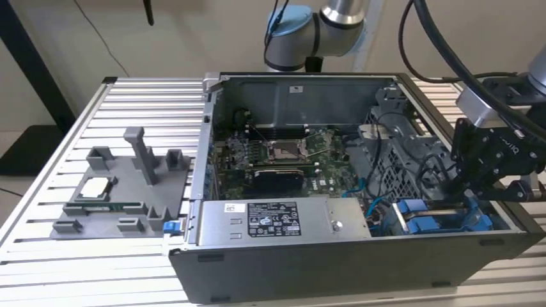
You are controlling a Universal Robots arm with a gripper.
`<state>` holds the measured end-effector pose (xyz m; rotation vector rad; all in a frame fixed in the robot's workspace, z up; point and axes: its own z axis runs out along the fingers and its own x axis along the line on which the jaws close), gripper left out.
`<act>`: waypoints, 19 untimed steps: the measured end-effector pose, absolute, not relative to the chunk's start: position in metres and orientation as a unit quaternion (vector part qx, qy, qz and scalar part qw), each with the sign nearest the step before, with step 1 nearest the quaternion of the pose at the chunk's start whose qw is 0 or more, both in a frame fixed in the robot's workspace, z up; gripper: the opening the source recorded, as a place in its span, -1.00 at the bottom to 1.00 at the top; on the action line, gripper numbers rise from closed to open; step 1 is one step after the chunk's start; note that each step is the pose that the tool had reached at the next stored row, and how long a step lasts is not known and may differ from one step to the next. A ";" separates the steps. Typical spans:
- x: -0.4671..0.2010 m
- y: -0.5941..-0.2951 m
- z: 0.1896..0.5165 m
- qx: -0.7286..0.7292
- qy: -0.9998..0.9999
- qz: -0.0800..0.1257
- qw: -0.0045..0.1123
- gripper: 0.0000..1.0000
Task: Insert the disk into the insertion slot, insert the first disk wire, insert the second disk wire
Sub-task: 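Insert the first disk wire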
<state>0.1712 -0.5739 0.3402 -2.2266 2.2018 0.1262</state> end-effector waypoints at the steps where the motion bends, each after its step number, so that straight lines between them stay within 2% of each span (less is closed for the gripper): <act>1: 0.171 -0.574 0.341 -0.710 0.703 0.040 0.004 -0.62; 19: 0.171 -0.575 0.343 -0.710 0.702 0.042 0.005 -0.62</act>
